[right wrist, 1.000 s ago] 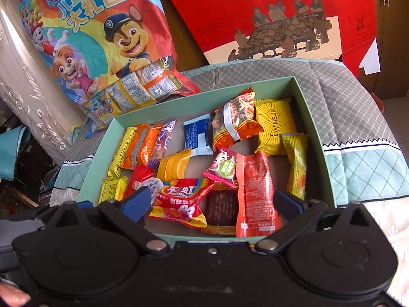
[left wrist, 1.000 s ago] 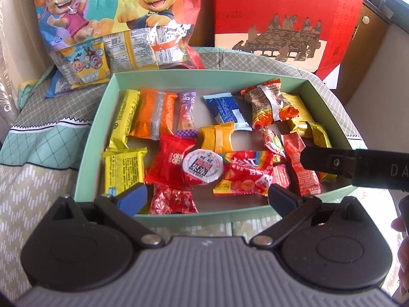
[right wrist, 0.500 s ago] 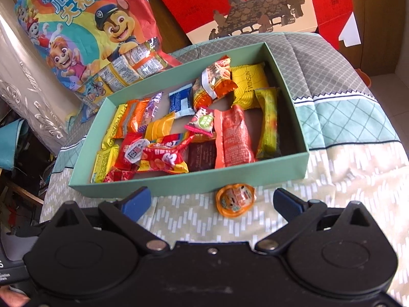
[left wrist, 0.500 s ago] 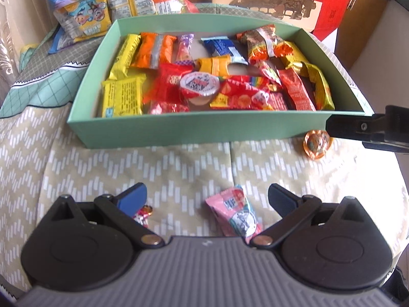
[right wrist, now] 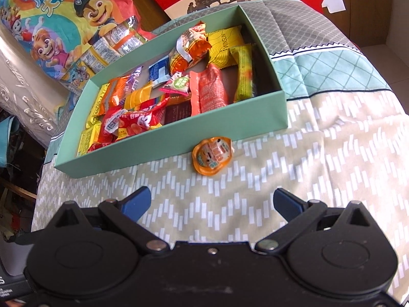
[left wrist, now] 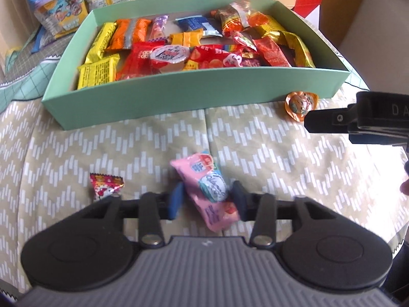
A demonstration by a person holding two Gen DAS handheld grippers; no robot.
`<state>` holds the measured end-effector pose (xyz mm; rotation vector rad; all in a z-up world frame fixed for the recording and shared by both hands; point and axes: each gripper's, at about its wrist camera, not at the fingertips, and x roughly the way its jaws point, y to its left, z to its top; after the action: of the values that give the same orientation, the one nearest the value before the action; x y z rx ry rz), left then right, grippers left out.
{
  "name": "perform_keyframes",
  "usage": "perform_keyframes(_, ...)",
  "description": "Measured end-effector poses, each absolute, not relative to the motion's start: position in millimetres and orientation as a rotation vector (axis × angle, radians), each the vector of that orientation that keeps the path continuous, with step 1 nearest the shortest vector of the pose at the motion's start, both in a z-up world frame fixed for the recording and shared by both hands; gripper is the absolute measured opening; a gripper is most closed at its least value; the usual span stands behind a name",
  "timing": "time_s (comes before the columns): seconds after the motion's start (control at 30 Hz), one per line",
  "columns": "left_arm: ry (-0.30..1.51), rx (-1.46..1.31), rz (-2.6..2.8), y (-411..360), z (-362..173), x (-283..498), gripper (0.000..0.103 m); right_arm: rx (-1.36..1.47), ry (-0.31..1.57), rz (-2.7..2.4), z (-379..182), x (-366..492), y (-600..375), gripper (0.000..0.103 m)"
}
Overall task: Organize snacks
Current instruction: 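Grasp pink candy packet with left tool while right tool grasps orange jelly cup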
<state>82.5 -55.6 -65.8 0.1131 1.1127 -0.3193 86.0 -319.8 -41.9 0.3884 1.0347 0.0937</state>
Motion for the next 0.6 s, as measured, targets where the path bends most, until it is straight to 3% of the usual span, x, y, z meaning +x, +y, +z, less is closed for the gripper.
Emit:
perform_keyframes(0.2, 1.083, 0.088, -0.277, -37, -63, 93, 0.03, 0.349, 1.008, 0.073, -44, 94, -313, 0.102)
perform_keyframes(0.47, 1.082, 0.055, -0.235, -17, -64, 104, 0.034, 0.273, 0.974, 0.049, -55, 116, -292, 0.076)
perform_keyframes(0.57, 1.08, 0.053, -0.23, -16, -64, 102, 0.035, 0.183, 0.945, 0.042, -57, 118, -280, 0.056)
perform_keyframes(0.6, 1.08, 0.054, -0.23, -17, -65, 102, 0.036, 0.152, 0.939, 0.04, -57, 119, -277, 0.043)
